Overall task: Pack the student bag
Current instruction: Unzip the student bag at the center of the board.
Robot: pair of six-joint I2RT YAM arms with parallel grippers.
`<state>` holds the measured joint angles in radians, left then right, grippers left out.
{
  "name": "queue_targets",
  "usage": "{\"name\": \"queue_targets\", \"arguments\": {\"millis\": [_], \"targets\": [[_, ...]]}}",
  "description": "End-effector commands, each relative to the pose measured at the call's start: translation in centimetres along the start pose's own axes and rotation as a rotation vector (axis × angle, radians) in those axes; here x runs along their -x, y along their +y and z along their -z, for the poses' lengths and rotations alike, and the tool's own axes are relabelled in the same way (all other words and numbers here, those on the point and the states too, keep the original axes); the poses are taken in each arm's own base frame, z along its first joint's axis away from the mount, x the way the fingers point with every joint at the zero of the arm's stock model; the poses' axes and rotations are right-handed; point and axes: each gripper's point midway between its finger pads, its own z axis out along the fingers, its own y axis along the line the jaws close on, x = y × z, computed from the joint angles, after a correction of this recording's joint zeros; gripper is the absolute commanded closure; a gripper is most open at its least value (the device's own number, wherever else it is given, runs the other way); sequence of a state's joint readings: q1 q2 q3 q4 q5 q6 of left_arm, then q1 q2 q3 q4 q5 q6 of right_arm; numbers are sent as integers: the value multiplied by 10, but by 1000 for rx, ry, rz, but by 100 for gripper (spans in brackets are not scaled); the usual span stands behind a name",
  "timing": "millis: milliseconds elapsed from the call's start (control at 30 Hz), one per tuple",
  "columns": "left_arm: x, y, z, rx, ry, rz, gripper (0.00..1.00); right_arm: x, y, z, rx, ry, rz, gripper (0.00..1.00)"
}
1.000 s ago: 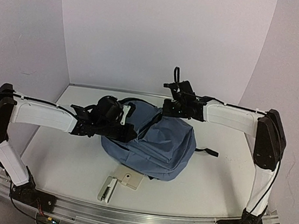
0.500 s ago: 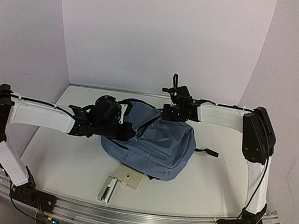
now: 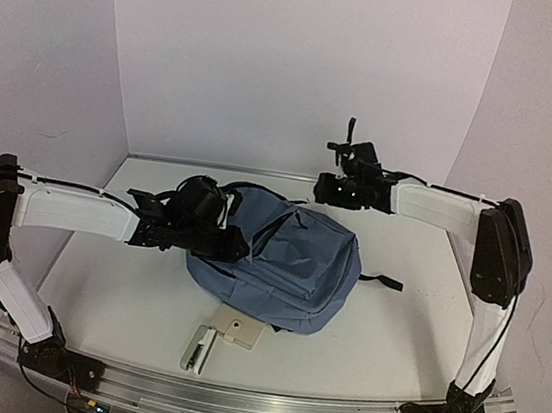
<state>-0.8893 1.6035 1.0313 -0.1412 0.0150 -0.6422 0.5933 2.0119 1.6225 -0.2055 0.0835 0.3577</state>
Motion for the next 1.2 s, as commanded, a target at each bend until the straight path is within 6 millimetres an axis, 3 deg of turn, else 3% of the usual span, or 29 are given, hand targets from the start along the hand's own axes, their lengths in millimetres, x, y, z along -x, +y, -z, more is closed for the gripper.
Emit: {"name": "queue_targets", "arguments": {"millis": [0, 167, 367, 567, 800, 900, 1167], "targets": [[41, -24, 26, 10, -56, -42, 59, 45, 7, 76, 89, -109, -50, 35], [62, -38, 24, 4, -43, -101, 41, 26, -3, 111, 105, -86, -99, 26], [60, -27, -6, 57, 99, -123, 36, 0, -18, 140, 107, -64, -153, 24], [56, -34, -30, 29, 159, -169, 32, -22, -30, 155, 99, -46, -192, 22], [56, -32, -46, 44, 189, -196, 30, -41, -38, 155, 85, -14, -208, 22], [57, -23, -51, 98, 186, -198, 32, -47, -40, 153, 78, -2, -214, 22], [70, 14, -46, 260, 157, -147, 50, -57, -40, 156, 96, 20, -228, 22]]}}
